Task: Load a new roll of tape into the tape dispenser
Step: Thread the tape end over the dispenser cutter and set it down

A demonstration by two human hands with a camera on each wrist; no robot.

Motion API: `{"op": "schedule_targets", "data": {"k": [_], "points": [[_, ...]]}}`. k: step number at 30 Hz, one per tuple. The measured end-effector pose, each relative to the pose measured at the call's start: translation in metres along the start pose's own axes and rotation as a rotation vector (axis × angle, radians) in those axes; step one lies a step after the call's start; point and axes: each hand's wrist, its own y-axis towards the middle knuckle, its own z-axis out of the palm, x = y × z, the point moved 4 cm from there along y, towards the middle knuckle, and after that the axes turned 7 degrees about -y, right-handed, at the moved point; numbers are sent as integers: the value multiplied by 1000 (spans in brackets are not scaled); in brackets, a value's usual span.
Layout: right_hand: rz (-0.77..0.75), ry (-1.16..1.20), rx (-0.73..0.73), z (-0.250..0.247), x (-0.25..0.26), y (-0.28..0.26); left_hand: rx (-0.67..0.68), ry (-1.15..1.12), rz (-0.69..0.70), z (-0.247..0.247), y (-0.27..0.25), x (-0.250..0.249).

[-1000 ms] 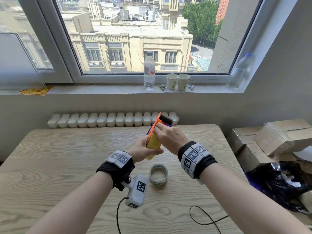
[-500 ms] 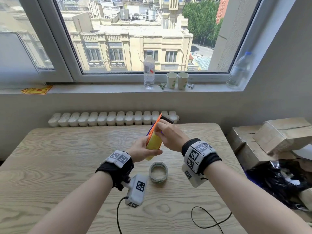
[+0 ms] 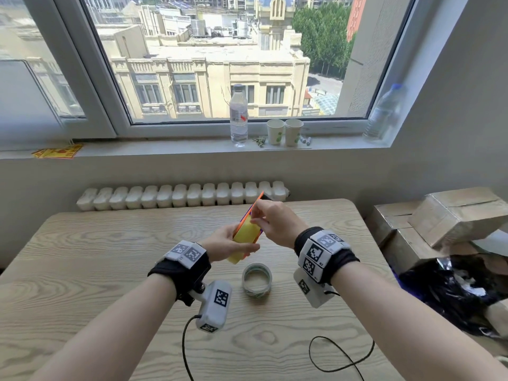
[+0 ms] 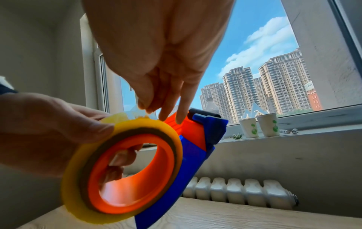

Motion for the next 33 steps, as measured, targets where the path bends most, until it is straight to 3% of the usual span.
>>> {"op": "schedule_targets", "data": {"k": [10,23,33], "points": [[191,182,-17,-2,-11,10,-64,-83,-7,-4,-6,-4],[184,208,48,5,-20,12,-27,-97,-44,-7,-6,4],[241,247,-20,-3,-27,21,-129,-107,-64,-18,-3,8]]}}
